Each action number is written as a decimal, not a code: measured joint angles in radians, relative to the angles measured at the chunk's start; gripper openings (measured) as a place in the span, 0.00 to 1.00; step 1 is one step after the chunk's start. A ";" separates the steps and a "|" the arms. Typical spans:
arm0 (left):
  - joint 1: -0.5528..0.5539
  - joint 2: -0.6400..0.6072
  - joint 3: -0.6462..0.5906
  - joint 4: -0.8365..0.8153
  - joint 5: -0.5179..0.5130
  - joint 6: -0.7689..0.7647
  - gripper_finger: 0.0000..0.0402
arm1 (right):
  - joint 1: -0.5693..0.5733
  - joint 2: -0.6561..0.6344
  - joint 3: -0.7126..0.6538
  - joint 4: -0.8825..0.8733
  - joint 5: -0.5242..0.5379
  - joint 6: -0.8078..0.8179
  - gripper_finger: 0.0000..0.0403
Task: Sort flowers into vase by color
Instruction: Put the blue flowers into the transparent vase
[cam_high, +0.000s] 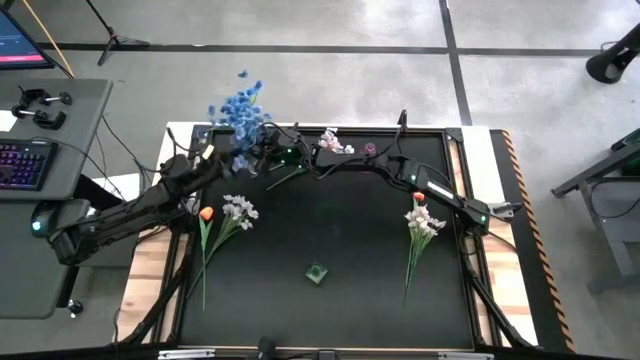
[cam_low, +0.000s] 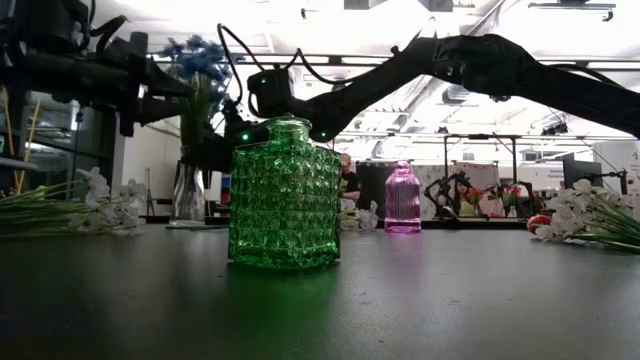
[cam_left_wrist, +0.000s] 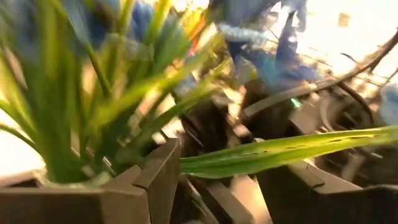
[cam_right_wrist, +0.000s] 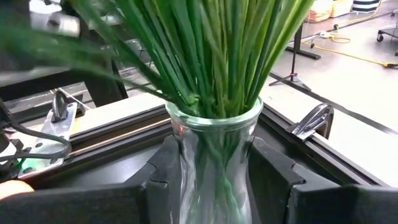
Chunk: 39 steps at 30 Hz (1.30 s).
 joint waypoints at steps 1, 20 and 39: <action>0.000 -0.001 0.000 -0.009 0.024 -0.023 0.47 | 0.000 0.000 0.000 -0.001 0.000 0.000 0.29; -0.001 -0.001 0.000 -0.006 0.541 -0.395 0.47 | 0.004 -0.003 0.000 -0.021 0.002 -0.047 0.37; -0.001 -0.001 0.000 0.010 0.602 -0.513 0.47 | 0.002 -0.003 0.001 -0.022 0.002 -0.048 0.40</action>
